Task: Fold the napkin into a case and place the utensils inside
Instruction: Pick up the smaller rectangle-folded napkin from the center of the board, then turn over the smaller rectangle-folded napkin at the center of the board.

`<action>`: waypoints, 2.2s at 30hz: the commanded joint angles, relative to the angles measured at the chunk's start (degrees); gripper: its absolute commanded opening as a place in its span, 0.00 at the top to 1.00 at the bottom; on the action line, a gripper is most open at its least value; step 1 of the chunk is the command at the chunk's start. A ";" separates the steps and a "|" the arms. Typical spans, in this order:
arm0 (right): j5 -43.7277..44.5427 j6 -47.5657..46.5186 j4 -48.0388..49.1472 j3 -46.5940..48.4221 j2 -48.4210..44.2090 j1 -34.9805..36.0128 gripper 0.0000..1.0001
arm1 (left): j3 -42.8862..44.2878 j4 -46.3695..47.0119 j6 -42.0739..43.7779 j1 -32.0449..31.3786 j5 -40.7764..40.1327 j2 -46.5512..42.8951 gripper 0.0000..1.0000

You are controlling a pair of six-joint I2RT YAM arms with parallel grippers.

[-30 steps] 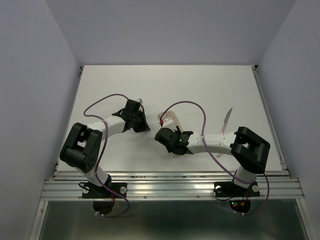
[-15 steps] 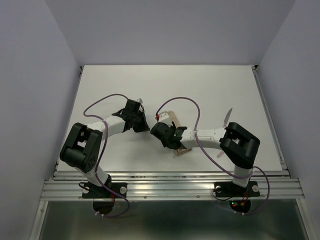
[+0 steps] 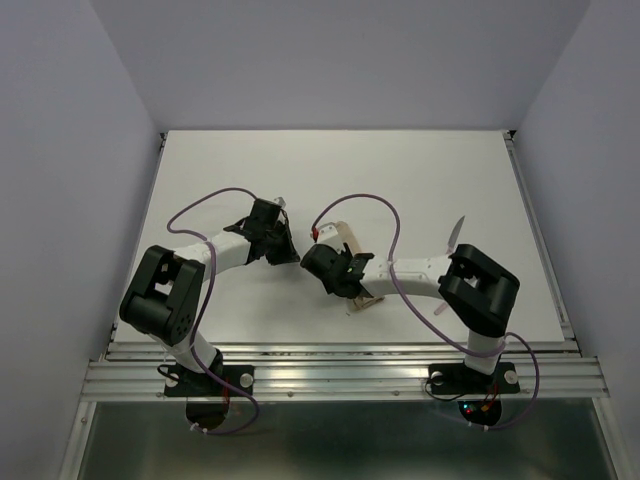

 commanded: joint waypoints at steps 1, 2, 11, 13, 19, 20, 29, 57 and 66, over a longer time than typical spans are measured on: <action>0.72 0.39 1.54 1.43 -3.69 0.07 0.48 | 0.08 0.48 1.15 0.32 -0.07 -0.91 1.00; 1.07 0.56 1.27 1.17 -4.91 0.07 0.48 | 0.09 0.48 1.07 0.32 -0.07 -1.00 1.00; 4.15 -0.49 1.62 0.99 -3.79 0.07 0.41 | 0.79 0.48 0.98 0.32 0.37 -0.21 1.00; 3.71 -0.49 2.32 0.99 -2.03 -0.46 0.43 | 0.79 0.39 0.98 0.32 0.37 -0.47 1.00; 2.83 0.30 4.17 0.11 0.26 -1.16 0.50 | 0.35 0.13 0.98 0.32 0.02 -0.82 1.00; 2.74 0.39 4.35 0.02 0.52 -1.69 0.50 | 0.35 0.13 0.98 0.32 0.02 -0.82 1.00; 1.42 0.74 5.84 -1.21 2.02 -1.69 0.68 | 0.26 0.04 0.98 0.32 0.02 -0.82 1.00; -21.33 6.89 16.56 6.17 -3.17 -2.22 0.99 | 6.15 -14.80 4.40 18.24 7.84 -25.60 1.00; -36.35 9.44 30.44 0.38 -7.20 -4.33 0.99 | 9.40 -17.18 5.99 19.65 10.65 -29.56 1.00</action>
